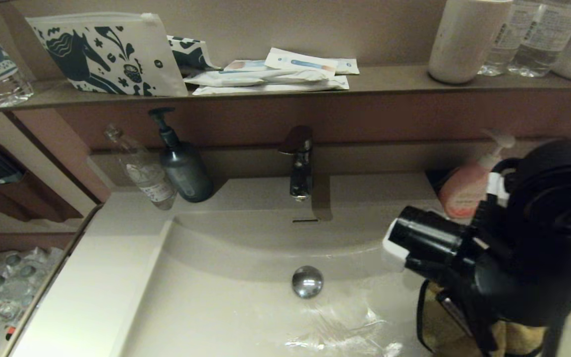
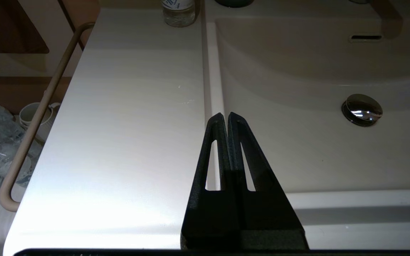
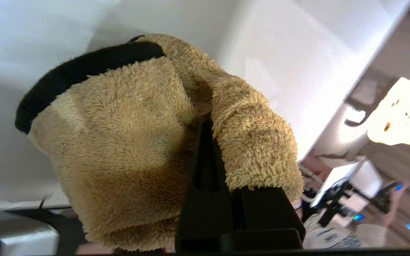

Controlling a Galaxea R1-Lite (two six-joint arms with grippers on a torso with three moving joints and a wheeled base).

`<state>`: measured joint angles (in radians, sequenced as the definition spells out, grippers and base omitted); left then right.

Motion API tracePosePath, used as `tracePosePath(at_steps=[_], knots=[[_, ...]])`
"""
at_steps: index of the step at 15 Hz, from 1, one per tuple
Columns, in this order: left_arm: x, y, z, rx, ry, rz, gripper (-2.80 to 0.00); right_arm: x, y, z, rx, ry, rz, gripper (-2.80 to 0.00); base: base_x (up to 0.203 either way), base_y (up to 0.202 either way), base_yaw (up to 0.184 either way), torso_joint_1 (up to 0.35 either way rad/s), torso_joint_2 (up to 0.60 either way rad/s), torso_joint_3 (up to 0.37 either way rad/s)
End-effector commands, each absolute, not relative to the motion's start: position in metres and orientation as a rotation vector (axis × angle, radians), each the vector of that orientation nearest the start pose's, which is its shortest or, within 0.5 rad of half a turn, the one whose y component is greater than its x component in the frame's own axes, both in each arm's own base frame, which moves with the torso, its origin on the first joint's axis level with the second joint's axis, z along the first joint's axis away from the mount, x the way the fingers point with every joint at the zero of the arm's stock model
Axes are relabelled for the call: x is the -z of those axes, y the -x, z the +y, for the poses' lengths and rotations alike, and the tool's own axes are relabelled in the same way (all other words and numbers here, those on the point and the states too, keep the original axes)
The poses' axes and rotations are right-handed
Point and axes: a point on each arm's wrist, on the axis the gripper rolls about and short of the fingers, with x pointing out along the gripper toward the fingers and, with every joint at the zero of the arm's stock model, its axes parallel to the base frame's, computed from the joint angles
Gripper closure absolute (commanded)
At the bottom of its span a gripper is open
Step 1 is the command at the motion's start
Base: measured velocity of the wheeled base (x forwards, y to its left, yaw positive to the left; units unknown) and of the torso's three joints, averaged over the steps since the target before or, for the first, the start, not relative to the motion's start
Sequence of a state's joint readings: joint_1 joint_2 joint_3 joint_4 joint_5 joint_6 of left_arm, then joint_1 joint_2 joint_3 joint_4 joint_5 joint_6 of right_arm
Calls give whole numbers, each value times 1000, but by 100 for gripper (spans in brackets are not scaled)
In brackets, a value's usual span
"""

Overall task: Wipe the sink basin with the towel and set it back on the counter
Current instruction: Wipe the sink

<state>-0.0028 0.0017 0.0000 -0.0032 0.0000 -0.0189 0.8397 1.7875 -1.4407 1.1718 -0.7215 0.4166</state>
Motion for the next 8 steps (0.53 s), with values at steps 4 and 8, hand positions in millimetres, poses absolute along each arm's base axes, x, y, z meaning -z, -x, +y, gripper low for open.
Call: tracePosePath(at_steps=[4, 8], knots=[[-76, 23, 0, 3, 19, 0, 0, -254, -158, 101, 281, 520, 1021, 0, 0, 0, 0, 0, 0, 0], [-76, 23, 0, 2, 20, 0, 0, -268, -148, 52, 466, 398, 1032, 0, 0, 0, 0, 0, 0, 0]])
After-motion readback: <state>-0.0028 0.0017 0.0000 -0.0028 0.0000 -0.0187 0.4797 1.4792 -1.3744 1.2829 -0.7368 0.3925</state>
